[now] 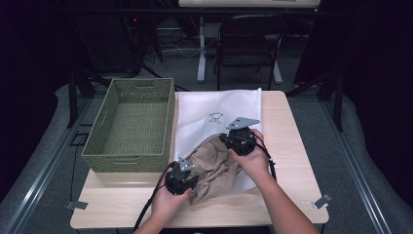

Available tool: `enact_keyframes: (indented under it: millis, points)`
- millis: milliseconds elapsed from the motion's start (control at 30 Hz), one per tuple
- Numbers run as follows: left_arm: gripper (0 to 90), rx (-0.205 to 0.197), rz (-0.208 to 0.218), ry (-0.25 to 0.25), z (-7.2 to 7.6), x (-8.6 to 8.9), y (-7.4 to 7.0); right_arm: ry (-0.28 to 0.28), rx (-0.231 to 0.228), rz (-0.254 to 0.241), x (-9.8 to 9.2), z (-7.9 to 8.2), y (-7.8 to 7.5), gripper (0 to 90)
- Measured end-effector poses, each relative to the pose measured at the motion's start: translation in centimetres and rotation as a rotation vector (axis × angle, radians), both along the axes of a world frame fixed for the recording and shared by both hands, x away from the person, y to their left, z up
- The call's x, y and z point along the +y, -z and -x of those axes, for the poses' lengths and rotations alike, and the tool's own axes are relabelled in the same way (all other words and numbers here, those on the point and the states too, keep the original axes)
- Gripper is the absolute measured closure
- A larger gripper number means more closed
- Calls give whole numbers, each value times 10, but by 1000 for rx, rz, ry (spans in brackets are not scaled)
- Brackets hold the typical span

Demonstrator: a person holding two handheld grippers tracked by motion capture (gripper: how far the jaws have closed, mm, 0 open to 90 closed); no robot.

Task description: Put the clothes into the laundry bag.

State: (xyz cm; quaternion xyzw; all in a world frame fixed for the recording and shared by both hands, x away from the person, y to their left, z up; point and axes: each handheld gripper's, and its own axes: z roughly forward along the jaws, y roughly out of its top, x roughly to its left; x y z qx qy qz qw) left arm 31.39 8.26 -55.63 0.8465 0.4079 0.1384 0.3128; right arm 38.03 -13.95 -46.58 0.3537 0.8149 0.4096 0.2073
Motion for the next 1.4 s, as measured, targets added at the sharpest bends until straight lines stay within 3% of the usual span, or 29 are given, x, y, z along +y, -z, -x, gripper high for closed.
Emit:
enact_keyframes:
  millis: [433,767,1400]
  points:
    - [781,5,20,-13,-1,2,-1,-1,3,2,0,0,1,882]
    - [783,10,14,-9,-1,2,-1,1,1,2,0,1,1,882]
    - [811,23,44,-26,-4,1,-8,3,1,2,0,1,1,882]
